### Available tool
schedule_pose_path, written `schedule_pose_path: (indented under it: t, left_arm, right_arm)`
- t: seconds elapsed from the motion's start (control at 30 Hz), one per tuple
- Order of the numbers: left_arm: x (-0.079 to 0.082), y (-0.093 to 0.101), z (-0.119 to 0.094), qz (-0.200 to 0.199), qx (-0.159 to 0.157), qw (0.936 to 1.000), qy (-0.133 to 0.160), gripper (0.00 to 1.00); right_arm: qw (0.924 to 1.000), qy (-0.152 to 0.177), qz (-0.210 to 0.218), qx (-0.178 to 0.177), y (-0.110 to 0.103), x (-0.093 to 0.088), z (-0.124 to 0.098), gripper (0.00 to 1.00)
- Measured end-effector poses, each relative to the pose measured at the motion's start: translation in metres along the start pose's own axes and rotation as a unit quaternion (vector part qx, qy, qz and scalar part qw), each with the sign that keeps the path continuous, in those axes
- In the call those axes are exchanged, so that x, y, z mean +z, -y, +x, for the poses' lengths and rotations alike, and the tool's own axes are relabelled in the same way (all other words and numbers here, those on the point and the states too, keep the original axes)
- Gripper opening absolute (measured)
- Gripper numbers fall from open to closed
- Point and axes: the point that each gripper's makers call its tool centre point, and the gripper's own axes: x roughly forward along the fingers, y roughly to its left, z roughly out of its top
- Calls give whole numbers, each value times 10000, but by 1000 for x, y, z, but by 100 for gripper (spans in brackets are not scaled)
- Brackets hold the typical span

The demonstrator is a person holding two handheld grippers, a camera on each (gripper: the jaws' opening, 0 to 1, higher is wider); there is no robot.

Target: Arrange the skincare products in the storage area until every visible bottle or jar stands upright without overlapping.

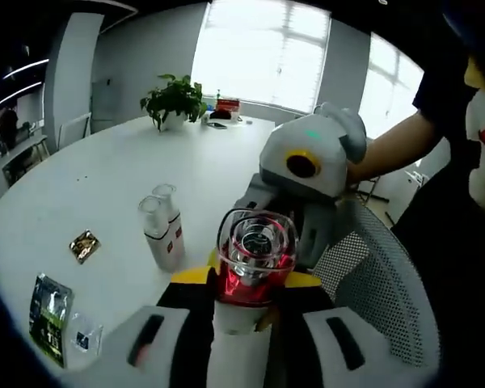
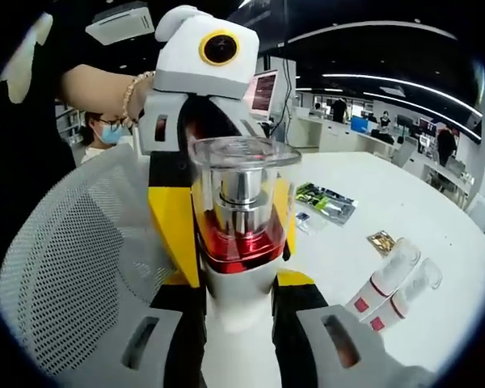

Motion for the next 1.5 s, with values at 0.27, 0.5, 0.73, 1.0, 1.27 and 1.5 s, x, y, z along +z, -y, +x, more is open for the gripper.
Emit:
schedule_pose_path:
  t: [0.27,0.5,0.73,1.0,1.27,1.5]
  left_arm:
    - [-10,-4,5,-29,-4,10000,-43,24]
    - [-10,-5,7,-34,0,10000,4,24]
    - [-9,-4,8,-82,24,9999,85,25]
    - [-8,-4,9,-122,89,9998,144,26]
    - [-9,-6,8,-155,170,9996,154,31]
    - [-14,-14,0,-337,383,9984,255,43]
  right_arm:
    - [9999,-130,-59,-34,1,-8,3,30]
    - [9998,-160,-61,-76,2,-11,4,30]
    - [9998,-120,-39,-161,4,-12,4,30]
    - [9998,-115,7,-139,4,-12,4,30]
    - [9999,-136,11,-105,4,-12,6,30]
    - [9997,-178,56,-138,8,-15,0,30]
